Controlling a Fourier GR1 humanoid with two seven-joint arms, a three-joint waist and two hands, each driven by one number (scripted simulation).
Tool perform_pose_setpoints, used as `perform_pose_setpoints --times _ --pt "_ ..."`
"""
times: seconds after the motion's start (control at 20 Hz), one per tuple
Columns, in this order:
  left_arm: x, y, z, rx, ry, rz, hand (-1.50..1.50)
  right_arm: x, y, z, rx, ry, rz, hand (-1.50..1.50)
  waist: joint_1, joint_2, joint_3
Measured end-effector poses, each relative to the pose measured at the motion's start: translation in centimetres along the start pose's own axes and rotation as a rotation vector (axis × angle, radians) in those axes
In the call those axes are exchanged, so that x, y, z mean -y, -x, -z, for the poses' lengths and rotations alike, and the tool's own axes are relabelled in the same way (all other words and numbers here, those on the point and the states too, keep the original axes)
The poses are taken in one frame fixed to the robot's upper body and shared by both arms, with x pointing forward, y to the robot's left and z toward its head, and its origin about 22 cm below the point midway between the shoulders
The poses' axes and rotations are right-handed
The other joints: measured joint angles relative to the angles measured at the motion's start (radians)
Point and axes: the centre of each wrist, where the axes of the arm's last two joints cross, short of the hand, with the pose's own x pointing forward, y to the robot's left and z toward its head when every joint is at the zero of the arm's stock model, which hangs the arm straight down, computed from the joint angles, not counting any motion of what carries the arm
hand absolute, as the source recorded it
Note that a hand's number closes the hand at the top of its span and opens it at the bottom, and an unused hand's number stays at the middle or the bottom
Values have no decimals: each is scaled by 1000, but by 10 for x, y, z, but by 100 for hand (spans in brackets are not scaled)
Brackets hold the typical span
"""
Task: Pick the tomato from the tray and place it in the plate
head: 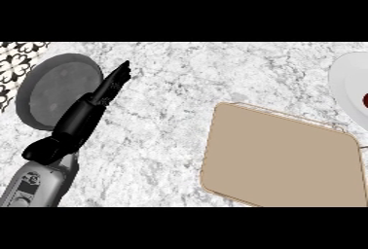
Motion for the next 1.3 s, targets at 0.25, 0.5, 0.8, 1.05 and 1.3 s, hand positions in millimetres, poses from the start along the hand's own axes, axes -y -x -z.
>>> perform_pose_setpoints --times 0.25,0.5,0.8,1.05,1.3 --pt "0 0 0 -3 -5 -1 0 -28 8 -2 3 5 21 -150 -4 -5 -2" --pt "0 1 2 -10 -1 1 0 -40 11 -7 37 67 83 -150 4 -12 -5" --pt "1 2 3 -14 12 -1 0 -29 3 -16 93 157 228 -150 19 -21 -8" --pt "2 2 4 -18 13 -6 0 -10 -6 -22 125 207 450 -150 20 -30 -9" --pt "2 4 3 -31 12 -5 0 -3 -12 -32 150 255 673 -150 12 -35 -10"
